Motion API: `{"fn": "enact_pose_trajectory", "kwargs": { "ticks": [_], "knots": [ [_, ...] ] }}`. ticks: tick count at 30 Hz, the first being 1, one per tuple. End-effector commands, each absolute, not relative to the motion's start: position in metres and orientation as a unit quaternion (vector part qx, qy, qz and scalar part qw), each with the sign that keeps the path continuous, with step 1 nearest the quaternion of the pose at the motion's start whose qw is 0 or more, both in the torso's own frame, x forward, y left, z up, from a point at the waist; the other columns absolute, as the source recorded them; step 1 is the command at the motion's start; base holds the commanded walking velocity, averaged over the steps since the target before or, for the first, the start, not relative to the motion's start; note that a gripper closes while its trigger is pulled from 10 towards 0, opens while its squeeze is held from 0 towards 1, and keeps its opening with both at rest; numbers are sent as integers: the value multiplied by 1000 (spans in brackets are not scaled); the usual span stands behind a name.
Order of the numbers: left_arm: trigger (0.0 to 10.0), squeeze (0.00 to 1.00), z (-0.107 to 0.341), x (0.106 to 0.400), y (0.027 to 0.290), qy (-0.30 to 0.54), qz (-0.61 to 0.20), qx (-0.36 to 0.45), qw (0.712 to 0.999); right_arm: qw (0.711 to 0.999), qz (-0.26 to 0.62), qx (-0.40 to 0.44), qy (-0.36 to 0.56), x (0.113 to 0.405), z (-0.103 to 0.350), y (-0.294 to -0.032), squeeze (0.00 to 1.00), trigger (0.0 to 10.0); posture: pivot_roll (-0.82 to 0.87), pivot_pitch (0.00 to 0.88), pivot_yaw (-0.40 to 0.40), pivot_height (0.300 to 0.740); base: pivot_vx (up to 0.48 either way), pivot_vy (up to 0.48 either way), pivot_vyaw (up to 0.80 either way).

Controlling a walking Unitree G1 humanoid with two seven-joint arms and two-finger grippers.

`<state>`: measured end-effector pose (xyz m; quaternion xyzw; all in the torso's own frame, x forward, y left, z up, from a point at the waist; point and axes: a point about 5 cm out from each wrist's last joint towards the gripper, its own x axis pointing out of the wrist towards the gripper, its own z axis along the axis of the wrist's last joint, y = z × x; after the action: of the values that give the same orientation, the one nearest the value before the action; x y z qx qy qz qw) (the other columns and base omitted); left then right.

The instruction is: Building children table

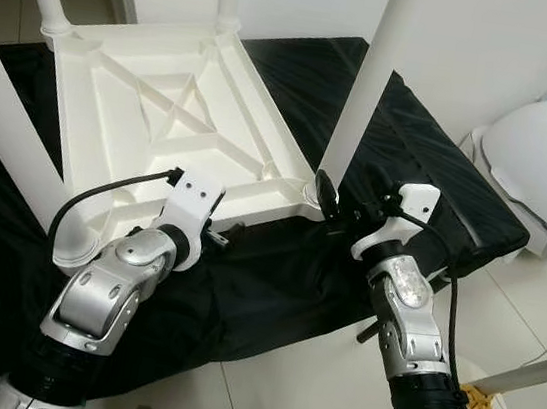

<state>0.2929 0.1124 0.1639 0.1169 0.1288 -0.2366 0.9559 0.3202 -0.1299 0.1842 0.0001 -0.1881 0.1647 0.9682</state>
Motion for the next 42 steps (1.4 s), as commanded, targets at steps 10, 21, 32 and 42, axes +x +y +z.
{"fn": "enact_pose_trajectory", "kwargs": {
  "ticks": [10,21,32,42],
  "knots": [
    [10000,0,140,294,100,170,-264,190,930,970,161,-8,-184,318,182,-132,0,10000,-50,76,0,740,0,0,0],
    [0,0,143,292,120,182,-261,211,924,971,151,-9,-184,315,181,-135,0,10000,-46,89,8,740,0,0,0],
    [10000,0,140,276,137,207,-257,238,913,971,157,-6,-181,318,180,-132,0,10000,-14,98,-10,740,0,0,0],
    [10000,0,143,246,155,218,-306,254,891,969,169,-6,-179,320,180,-128,0,10000,7,107,-24,740,0,0,0]
  ]
}}
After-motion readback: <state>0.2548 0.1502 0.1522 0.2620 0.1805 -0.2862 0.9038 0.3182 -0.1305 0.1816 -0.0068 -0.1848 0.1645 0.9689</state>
